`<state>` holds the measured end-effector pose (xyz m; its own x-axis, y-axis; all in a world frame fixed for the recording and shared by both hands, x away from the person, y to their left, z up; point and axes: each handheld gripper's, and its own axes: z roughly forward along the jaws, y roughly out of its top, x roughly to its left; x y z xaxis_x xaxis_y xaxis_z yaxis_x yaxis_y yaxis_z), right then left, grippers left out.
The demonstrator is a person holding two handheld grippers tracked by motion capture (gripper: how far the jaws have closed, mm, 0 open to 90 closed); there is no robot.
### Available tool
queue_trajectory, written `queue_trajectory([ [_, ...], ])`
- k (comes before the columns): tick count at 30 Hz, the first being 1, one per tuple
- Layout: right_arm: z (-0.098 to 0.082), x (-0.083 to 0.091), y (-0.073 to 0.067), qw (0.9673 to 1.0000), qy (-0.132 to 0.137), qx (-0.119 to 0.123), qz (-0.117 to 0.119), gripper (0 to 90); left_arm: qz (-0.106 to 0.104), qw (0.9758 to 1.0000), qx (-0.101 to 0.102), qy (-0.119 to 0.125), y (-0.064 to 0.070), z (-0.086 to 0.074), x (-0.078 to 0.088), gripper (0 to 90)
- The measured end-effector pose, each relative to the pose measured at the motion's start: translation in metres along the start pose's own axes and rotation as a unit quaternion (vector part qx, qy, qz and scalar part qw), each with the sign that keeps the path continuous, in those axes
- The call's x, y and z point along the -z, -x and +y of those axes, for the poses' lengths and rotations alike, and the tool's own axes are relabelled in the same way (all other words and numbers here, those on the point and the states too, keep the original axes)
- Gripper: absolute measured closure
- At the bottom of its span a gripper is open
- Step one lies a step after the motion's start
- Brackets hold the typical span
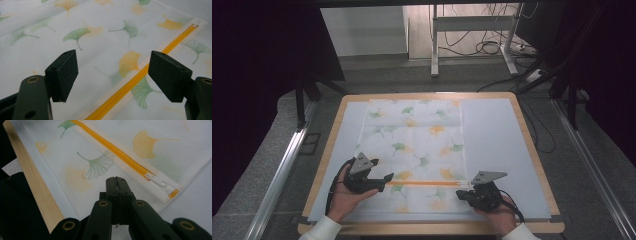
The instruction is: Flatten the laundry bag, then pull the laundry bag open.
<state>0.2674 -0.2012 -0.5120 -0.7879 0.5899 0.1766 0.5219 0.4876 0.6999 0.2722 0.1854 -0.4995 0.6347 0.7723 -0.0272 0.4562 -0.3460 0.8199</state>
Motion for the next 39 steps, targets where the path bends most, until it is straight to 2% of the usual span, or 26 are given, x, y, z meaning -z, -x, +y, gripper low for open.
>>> queue_trajectory([
  [5,-0.001,0.001,-0.003,1.0,0.005,0.0,-0.005,89.0,-0.007,0.9999,-0.009,0.001,0.01,0.011,-0.011,22.7],
  [10,-0.003,0.002,-0.004,1.0,0.001,0.001,-0.007,89.0,-0.025,0.9995,-0.02,-0.004,0.023,0.022,-0.023,23.8],
  [12,-0.003,0.002,-0.004,0.9999,0.0,0.003,-0.012,89.1,-0.036,0.9991,-0.019,-0.005,0.028,0.025,-0.028,24.2],
  [19,0.0,0.0,-0.007,0.9996,-0.004,0.013,-0.025,89.1,-0.053,0.9974,-0.048,-0.013,0.051,0.035,-0.041,26.1],
  [23,-0.001,0.001,-0.007,0.9995,-0.006,0.015,-0.028,89.1,-0.052,0.9968,-0.06,-0.009,0.06,0.038,-0.048,28.8],
  [33,-0.004,0.0,-0.004,0.9994,-0.017,0.005,-0.031,89.0,-0.068,0.9945,-0.076,-0.022,0.075,0.044,-0.065,30.8],
  [39,-0.005,-0.01,-0.007,0.9984,-0.043,0.014,-0.034,89.1,-0.081,0.9934,-0.076,-0.028,0.083,0.048,-0.076,31.4],
])
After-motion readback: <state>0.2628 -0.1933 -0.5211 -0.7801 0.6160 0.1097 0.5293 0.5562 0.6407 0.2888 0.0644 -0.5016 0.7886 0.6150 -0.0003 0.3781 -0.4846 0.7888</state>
